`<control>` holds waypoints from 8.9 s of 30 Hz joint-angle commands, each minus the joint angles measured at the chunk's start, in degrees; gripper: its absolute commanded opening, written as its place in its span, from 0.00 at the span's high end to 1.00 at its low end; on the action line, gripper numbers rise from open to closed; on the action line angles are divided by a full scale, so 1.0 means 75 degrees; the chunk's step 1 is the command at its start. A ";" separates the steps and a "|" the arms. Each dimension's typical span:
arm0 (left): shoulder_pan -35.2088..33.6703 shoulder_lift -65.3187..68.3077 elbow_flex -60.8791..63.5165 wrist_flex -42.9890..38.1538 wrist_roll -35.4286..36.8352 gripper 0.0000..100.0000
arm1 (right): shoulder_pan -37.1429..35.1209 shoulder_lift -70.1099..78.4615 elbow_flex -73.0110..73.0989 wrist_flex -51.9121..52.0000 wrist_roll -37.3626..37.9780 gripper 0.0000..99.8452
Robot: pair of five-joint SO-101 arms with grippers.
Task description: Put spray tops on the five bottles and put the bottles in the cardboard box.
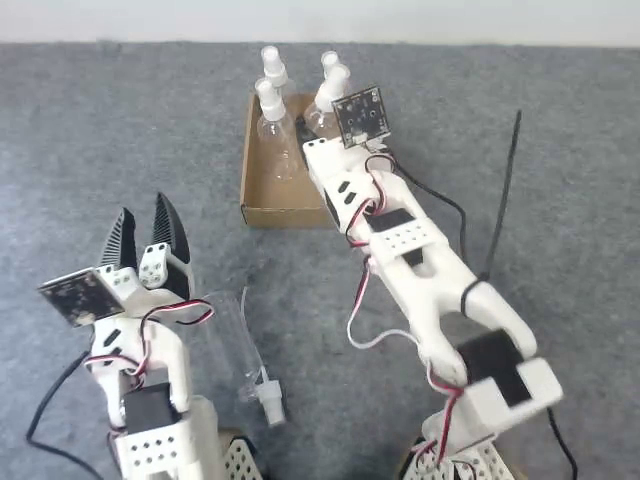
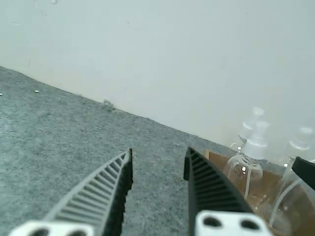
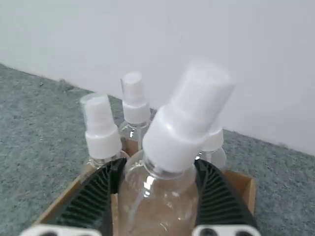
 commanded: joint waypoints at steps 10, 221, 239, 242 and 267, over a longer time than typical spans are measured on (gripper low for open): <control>-0.0047 -0.0129 0.0006 -0.0281 -0.0059 0.84 | 0.0322 0.1495 -0.1489 -0.0662 -0.0023 0.99; -0.3153 -0.0129 -0.0451 -0.0352 0.0774 0.84 | -0.4144 -0.0803 -0.0422 0.7062 -0.1571 0.92; -0.2743 -0.0129 -0.0404 -0.0316 0.1395 0.84 | -0.3851 -0.3030 0.0375 0.7367 -0.2415 0.92; -0.2731 -0.0129 -0.0311 -0.0352 0.1383 0.84 | -0.3722 -0.3417 0.0340 0.7777 -0.2508 0.92; -0.2579 -0.0129 -0.0287 -0.0352 0.1371 0.84 | -0.0440 -0.5738 0.0387 1.0825 -0.3938 0.92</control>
